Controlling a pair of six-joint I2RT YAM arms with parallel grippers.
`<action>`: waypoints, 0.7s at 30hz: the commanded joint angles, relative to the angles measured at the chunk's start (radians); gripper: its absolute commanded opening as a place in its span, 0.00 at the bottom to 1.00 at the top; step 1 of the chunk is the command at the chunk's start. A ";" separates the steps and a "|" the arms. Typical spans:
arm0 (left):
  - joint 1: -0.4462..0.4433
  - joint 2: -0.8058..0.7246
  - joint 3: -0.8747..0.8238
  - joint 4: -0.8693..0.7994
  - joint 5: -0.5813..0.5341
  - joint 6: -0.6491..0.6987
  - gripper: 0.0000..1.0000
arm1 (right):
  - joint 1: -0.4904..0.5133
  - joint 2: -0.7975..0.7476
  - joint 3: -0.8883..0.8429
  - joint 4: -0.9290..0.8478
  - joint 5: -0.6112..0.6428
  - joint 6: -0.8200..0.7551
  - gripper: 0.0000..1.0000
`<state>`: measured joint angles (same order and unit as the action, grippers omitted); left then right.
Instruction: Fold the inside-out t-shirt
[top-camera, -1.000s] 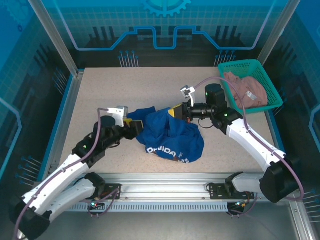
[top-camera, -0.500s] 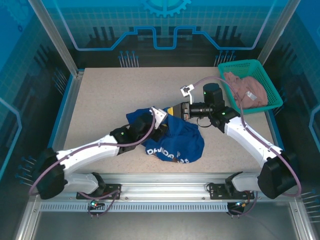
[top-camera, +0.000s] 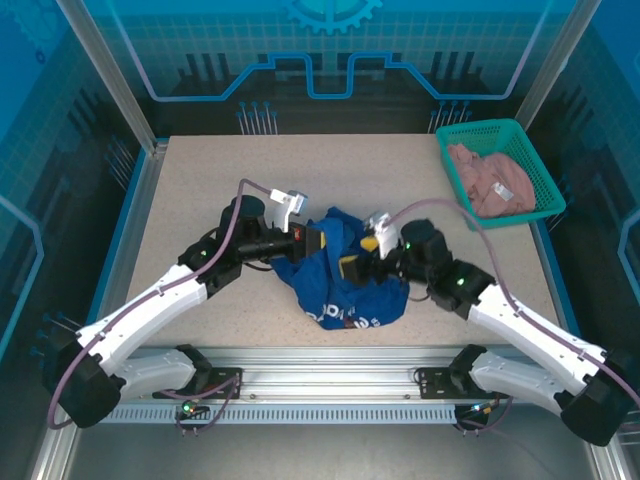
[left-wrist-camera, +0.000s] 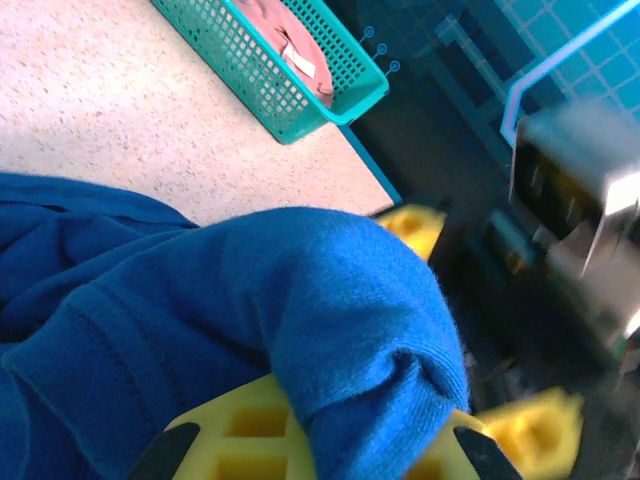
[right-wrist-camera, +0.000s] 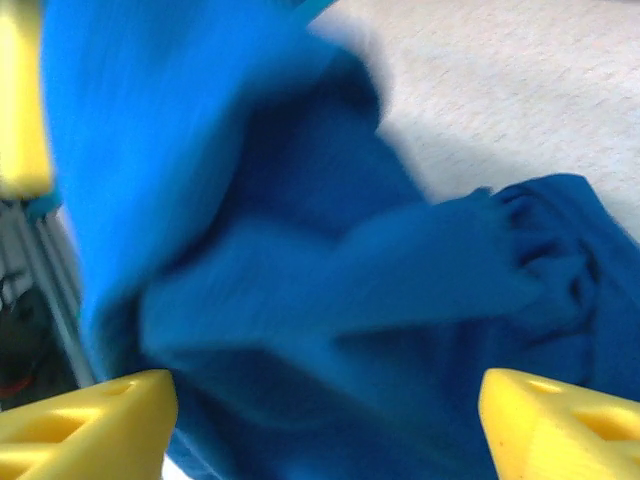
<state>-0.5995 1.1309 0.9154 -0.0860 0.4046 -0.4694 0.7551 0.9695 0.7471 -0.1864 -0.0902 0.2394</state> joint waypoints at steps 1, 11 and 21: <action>0.017 0.003 0.024 -0.050 0.084 -0.065 0.00 | 0.104 0.025 -0.076 0.143 0.143 -0.115 0.85; 0.064 -0.023 0.012 -0.136 0.033 -0.014 0.00 | 0.057 0.098 -0.092 0.231 0.189 -0.165 0.44; 0.098 -0.038 -0.024 -0.172 -0.333 0.059 0.17 | -0.173 0.104 -0.071 0.383 -0.487 0.080 0.00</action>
<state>-0.5114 1.1076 0.9070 -0.2237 0.2905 -0.4576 0.6342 1.0561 0.6537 0.0612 -0.2989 0.1810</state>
